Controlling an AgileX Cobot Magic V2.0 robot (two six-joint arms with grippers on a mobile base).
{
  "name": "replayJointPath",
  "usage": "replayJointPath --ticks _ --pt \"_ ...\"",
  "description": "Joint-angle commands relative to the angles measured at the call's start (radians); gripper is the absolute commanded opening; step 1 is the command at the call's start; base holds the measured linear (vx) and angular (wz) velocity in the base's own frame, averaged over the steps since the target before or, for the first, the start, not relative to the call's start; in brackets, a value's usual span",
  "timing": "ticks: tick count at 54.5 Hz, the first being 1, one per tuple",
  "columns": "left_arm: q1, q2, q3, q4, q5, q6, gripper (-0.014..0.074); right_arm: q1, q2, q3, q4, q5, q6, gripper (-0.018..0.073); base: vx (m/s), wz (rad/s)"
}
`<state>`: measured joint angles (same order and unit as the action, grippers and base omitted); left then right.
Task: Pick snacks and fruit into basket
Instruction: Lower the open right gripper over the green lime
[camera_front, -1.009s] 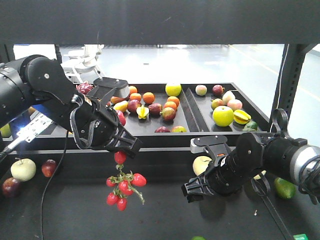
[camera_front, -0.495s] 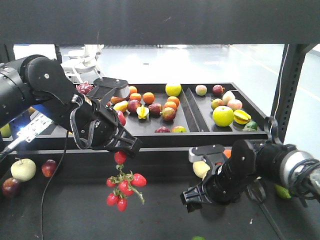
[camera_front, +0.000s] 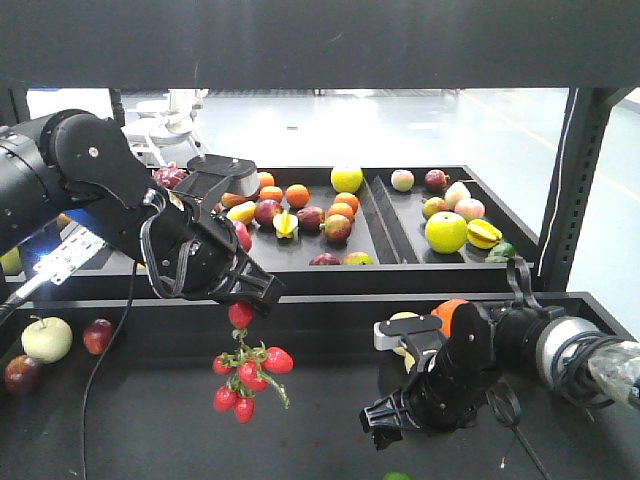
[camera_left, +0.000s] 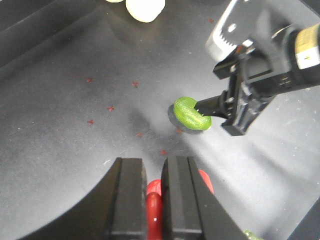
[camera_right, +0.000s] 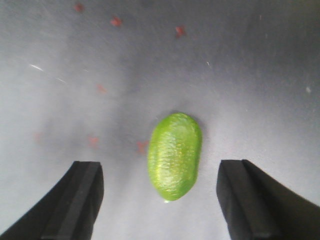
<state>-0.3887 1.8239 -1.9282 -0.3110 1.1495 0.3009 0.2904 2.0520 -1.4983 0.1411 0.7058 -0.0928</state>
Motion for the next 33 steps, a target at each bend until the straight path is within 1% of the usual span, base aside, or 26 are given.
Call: replayJointPath --ticks 1,5,33 --pt "0.000 -0.057 -0.029 -0.025 -0.054 -0.006 -0.0006 -0.005 -0.044 -0.034 -0.027 -0.060 0.023 0.0519 0.00 0.00" --pt "0.000 -0.057 -0.029 -0.025 -0.054 -0.006 -0.0006 -0.005 -0.035 -0.034 -0.044 -0.064 0.039 0.0519 0.00 0.00" --pt "0.000 -0.057 -0.029 -0.025 -0.054 -0.006 -0.0006 -0.005 0.034 -0.035 -0.035 -0.060 0.042 0.0524 0.00 0.00"
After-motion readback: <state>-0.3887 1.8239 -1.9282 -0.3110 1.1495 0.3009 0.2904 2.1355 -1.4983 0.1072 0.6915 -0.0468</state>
